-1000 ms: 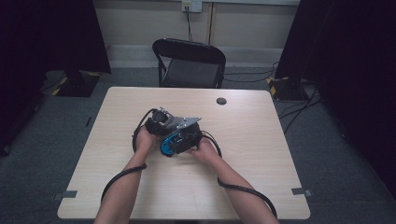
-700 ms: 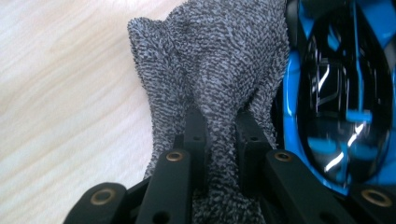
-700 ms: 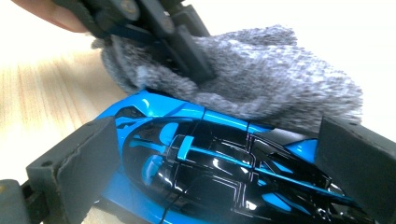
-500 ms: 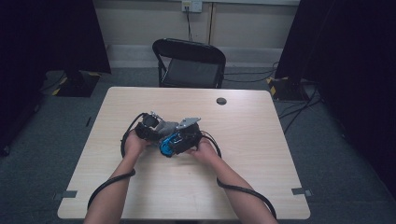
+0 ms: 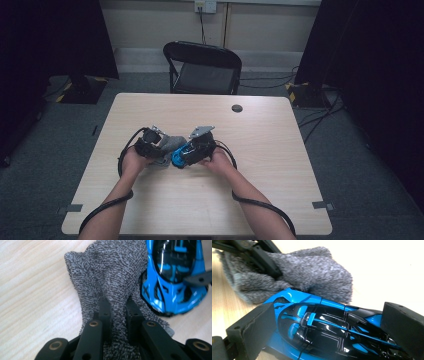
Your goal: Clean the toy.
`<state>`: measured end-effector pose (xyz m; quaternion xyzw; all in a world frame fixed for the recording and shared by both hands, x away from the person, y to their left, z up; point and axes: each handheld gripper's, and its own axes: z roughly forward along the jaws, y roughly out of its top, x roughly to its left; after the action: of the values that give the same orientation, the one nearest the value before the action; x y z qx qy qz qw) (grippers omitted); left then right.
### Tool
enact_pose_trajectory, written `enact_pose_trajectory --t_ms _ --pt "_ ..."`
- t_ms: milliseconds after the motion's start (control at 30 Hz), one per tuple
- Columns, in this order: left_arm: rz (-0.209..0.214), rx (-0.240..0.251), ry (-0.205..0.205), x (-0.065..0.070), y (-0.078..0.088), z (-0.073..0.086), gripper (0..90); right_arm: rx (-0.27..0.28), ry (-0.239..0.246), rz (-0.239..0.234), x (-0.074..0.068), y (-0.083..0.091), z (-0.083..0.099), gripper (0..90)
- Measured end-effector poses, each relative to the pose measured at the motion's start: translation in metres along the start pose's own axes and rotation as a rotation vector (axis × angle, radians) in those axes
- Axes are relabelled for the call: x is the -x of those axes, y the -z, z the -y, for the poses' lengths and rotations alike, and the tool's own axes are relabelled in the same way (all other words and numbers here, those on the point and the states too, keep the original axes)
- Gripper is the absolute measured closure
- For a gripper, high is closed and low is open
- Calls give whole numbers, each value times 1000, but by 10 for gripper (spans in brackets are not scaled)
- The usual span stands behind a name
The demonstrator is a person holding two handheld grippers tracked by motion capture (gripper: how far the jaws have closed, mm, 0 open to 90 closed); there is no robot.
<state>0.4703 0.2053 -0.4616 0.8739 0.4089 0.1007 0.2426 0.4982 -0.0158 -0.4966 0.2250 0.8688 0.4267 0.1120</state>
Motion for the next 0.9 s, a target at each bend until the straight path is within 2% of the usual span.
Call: enact_pose_trajectory --t_ms 467,600,800,900 --pt "48 9 20 4 15 21 783 14 -1 -1 -2 0 1 0" --pt "56 -2 -1 8 18 25 783 14 0 -2 -2 0 1 0" --pt "69 -5 1 13 19 27 782 12 1 -3 -2 0 1 0" --pt "71 -5 -12 17 21 29 782 12 2 -3 -2 0 1 0"
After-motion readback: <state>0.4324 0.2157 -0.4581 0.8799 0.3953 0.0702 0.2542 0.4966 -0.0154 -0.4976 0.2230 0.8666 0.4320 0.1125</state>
